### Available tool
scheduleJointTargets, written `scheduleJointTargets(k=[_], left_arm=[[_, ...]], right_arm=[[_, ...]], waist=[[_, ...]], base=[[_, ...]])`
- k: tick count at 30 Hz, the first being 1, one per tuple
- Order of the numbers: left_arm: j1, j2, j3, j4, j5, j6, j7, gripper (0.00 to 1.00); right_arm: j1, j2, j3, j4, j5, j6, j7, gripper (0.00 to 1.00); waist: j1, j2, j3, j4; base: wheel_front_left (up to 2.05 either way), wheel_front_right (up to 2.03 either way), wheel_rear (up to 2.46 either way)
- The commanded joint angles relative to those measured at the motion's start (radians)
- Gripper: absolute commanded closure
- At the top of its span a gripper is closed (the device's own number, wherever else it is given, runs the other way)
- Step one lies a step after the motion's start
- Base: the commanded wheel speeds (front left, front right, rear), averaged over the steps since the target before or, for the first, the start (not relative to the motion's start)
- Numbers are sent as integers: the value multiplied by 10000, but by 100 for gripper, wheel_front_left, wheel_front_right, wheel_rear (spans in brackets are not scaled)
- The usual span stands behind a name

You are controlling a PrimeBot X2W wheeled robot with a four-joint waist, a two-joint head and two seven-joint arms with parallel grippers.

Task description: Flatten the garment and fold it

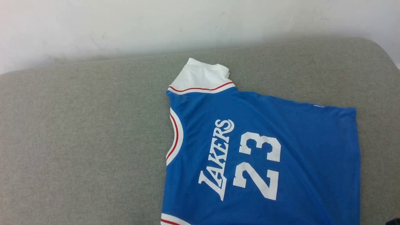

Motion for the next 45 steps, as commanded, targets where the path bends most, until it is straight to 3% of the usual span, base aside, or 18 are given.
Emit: scheduleJointTargets(k=[1,7,12,25,30,38,45], left_arm=[[104,81,41,-36,41,36,-48,100],[-270,-30,323,-74,488,-163,-667,100],[-992,147,659,-220,1441,-188,-1342,100],[-4214,700,1514,-1108,3917,45,-1570,100],[-5140,286,1439,-779,4501,-51,-1654,100],[-6101,-645,1021,801,4593,-721,-1617,100],[-6332,-870,796,1994,4510,-1038,-1422,100]], right_arm=[[87,34,-27,-55,9,-9,21,100],[-181,169,-84,-399,-60,-9,-391,100],[-815,92,-259,-740,-262,-9,-1351,100],[-3105,-519,-575,-968,-593,-9,-2728,100],[-3914,-567,-214,-514,-584,-9,-2923,100],[-4758,-613,373,606,-533,-9,-3331,100],[-5148,-699,691,1365,-458,-9,-3576,100]], waist=[[0,-1,6,7],[0,-1,127,-8],[0,-1,399,-94],[0,-1,2029,-476],[0,-1,2722,-637],[0,-1,3578,-751],[0,-1,3619,-775]], base=[[0,0,0],[0,0,0],[0,0,0],[0,0,0],[0,0,0],[0,0,0],[0,0,0]])
